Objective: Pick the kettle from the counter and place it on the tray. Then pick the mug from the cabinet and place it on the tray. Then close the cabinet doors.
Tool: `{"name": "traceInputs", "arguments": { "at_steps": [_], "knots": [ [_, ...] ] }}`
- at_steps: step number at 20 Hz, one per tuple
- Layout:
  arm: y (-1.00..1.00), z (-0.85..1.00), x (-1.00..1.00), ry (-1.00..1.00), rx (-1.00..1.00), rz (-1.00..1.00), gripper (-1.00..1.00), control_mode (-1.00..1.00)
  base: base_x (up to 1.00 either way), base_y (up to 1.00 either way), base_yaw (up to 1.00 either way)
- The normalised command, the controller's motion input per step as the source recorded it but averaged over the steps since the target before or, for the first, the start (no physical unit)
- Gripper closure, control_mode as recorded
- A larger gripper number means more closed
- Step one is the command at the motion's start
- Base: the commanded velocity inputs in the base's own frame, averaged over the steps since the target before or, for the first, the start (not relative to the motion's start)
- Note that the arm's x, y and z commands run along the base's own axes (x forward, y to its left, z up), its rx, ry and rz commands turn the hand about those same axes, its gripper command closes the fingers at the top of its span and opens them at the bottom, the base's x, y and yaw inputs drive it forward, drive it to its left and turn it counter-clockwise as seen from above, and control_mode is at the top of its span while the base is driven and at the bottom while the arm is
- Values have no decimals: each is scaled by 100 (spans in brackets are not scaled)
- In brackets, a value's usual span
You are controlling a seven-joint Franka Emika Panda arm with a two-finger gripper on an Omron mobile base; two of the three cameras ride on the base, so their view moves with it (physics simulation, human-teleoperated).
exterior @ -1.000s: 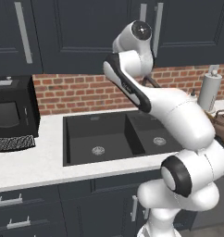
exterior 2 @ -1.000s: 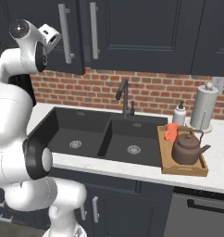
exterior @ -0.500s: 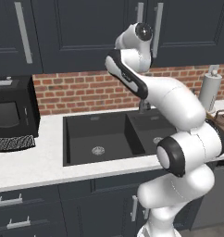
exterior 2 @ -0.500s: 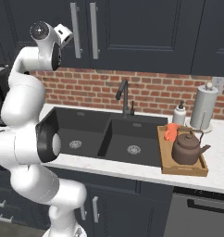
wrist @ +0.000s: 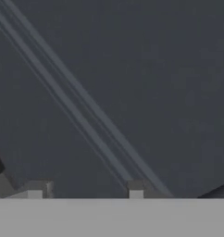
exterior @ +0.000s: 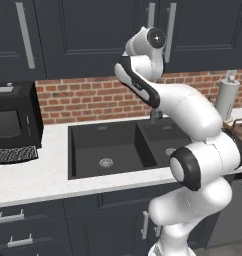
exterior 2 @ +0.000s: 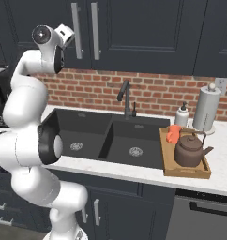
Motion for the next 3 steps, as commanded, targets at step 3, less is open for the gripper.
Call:
{"name": "traceInputs", "arguments": {
  "at_steps": [3],
  "knots": [
    [-26, -68, 34, -10, 0, 0, -100, -100, 0, 0, 0]
  ]
}}
